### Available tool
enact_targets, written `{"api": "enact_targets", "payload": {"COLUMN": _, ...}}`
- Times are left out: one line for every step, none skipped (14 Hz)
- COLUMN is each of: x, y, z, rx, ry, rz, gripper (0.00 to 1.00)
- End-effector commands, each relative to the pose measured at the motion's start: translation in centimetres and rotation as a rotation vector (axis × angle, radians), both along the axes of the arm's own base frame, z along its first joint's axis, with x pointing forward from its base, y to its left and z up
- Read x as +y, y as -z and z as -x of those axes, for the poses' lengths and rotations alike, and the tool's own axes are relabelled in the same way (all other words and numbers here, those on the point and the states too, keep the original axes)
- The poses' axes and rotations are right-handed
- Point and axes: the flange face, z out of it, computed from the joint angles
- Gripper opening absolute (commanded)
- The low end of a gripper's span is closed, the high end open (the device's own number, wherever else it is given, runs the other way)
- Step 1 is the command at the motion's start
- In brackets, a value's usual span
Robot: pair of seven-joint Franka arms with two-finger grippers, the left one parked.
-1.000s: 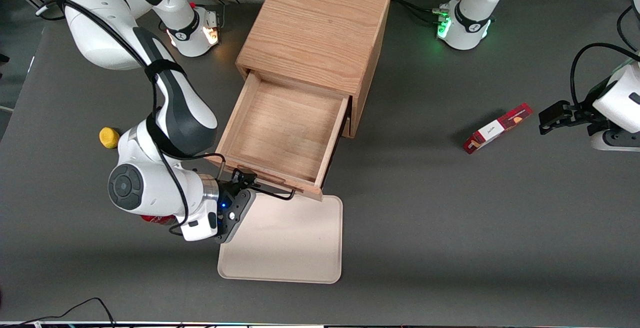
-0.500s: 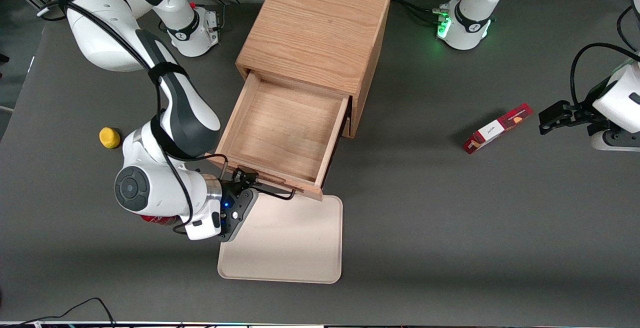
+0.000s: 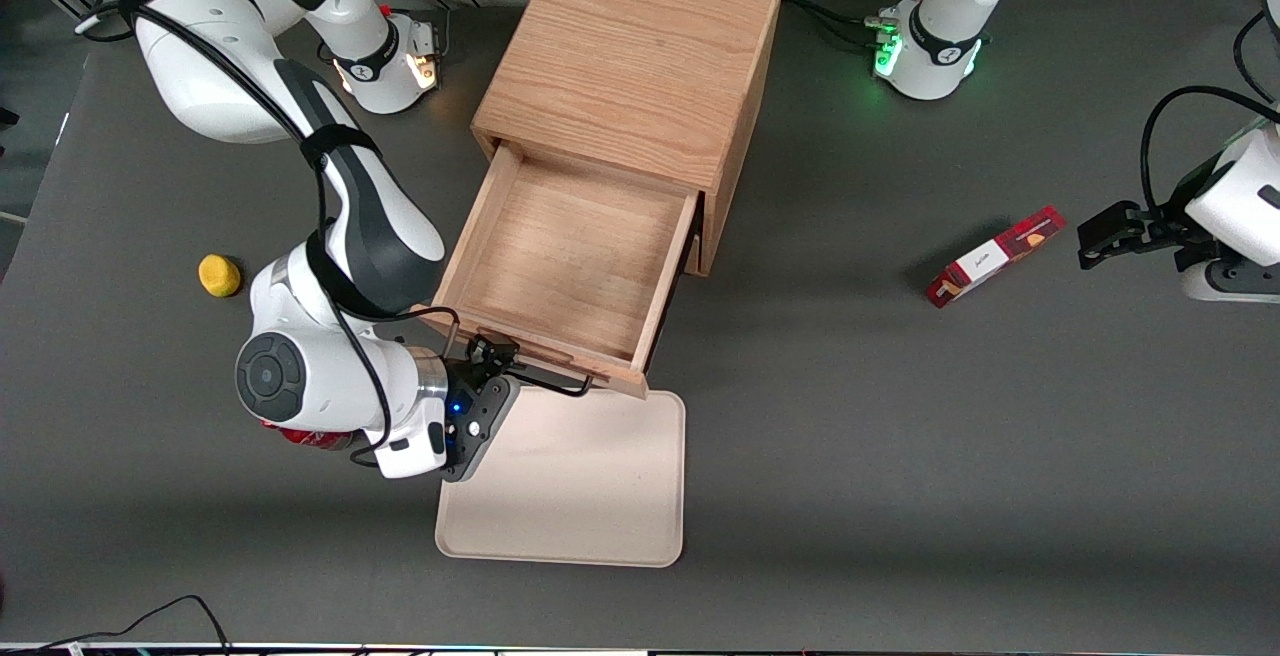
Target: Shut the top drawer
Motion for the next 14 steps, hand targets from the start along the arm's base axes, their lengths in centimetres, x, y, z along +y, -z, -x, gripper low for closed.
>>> {"api": "enact_targets", "payload": {"x": 1.3, "y": -0.2, "z": 1.8, "rx": 0.010, "ry": -0.012, "rz": 0.022, "gripper": 1.00}}
{"api": "enact_targets", "payload": {"x": 1.4, "y": -0.5, "z": 2.0, "rx": 0.008, "ry": -0.015, "rz": 0.024, "gripper": 1.00}}
{"api": "enact_targets", "payload": {"x": 1.6, "y": -0.7, "z": 2.4, "rx": 0.010, "ry": -0.019, "rz": 0.027, "gripper": 1.00}}
{"api": "enact_targets", "payload": {"x": 1.8, "y": -0.7, "z": 2.8, "rx": 0.008, "ry": -0.022, "rz": 0.029, "gripper": 1.00}}
{"api": "enact_targets", "payload": {"x": 1.9, "y": -0.8, "z": 3.3, "rx": 0.004, "ry": -0.022, "rz": 0.030, "gripper": 1.00}}
{"api": "enact_targets", "payload": {"x": 2.0, "y": -0.8, "z": 3.8, "rx": 0.000, "ry": -0.022, "rz": 0.030, "gripper": 1.00}}
{"api": "enact_targets", "payload": {"x": 2.1, "y": -0.8, "z": 4.2, "rx": -0.003, "ry": -0.021, "rz": 0.032, "gripper": 1.00}}
{"api": "enact_targets", "payload": {"x": 2.6, "y": -0.7, "z": 5.0, "rx": -0.001, "ry": -0.032, "rz": 0.038, "gripper": 1.00}}
{"api": "enact_targets", "payload": {"x": 3.1, "y": -1.0, "z": 5.5, "rx": -0.009, "ry": -0.040, "rz": 0.039, "gripper": 1.00}}
{"api": "enact_targets", "payload": {"x": 3.2, "y": -0.8, "z": 6.1, "rx": -0.010, "ry": -0.039, "rz": 0.044, "gripper": 1.00}}
{"api": "enact_targets", "payload": {"x": 3.3, "y": -0.8, "z": 6.6, "rx": -0.016, "ry": -0.039, "rz": 0.046, "gripper": 1.00}}
{"api": "enact_targets", "payload": {"x": 3.5, "y": -0.9, "z": 7.0, "rx": -0.020, "ry": -0.041, "rz": 0.047, "gripper": 1.00}}
{"api": "enact_targets", "payload": {"x": 3.6, "y": -0.8, "z": 7.3, "rx": -0.017, "ry": -0.044, "rz": 0.049, "gripper": 1.00}}
{"api": "enact_targets", "payload": {"x": 4.0, "y": -0.9, "z": 7.9, "rx": -0.021, "ry": -0.052, "rz": 0.049, "gripper": 1.00}}
